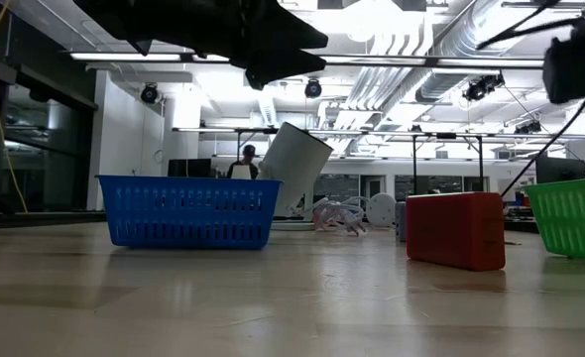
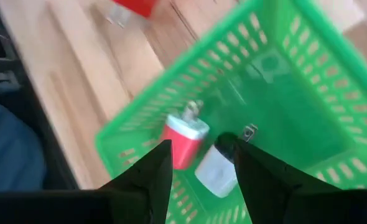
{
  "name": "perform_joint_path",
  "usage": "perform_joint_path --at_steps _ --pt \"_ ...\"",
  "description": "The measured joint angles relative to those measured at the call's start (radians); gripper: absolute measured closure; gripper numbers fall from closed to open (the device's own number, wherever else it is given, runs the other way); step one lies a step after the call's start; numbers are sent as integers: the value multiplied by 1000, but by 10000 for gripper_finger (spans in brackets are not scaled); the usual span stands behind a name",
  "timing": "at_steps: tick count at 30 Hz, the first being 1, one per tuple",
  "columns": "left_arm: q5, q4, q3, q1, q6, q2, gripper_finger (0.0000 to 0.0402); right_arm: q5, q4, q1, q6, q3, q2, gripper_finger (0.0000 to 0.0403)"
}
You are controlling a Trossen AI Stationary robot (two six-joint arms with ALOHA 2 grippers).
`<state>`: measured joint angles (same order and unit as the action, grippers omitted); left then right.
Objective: Pick & Place Office items
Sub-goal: Put the violet charger adapter into the green bin
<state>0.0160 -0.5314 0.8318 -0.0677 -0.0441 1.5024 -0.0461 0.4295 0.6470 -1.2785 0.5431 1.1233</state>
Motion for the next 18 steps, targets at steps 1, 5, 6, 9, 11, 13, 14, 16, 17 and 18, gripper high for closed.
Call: perform_joint_path --at_steps 1,5,6,9,11,13,14,16,17,18 --pt "0 0 0 0 -1 0 175 0 0 -12 18 0 -18 248" --pt "0 1 0 1 -11 0 175 0 0 -70 114 0 -91 248" --pt "0 4 0 4 -14 0 175 0 0 -85 141 0 -110 248" --pt "-1 39 0 14 -23 0 175 -23 0 -133 236 0 -163 248" --pt "-1 60 0 26 -42 0 175 -77 1 -174 323 0 -195 248" --pt "-1 78 0 38 -59 0 175 -149 -2 -216 427 0 -221 247" --pt "-1 87 0 43 -65 0 175 -182 -7 -236 476 0 -228 247" --pt "1 115 0 53 -67 -6 175 -237 -24 -277 569 0 -234 247" --pt "1 126 0 56 -67 -9 175 -260 -42 -297 620 0 -234 247" --pt "0 138 0 59 -68 -14 175 -279 -66 -315 669 0 -235 247"
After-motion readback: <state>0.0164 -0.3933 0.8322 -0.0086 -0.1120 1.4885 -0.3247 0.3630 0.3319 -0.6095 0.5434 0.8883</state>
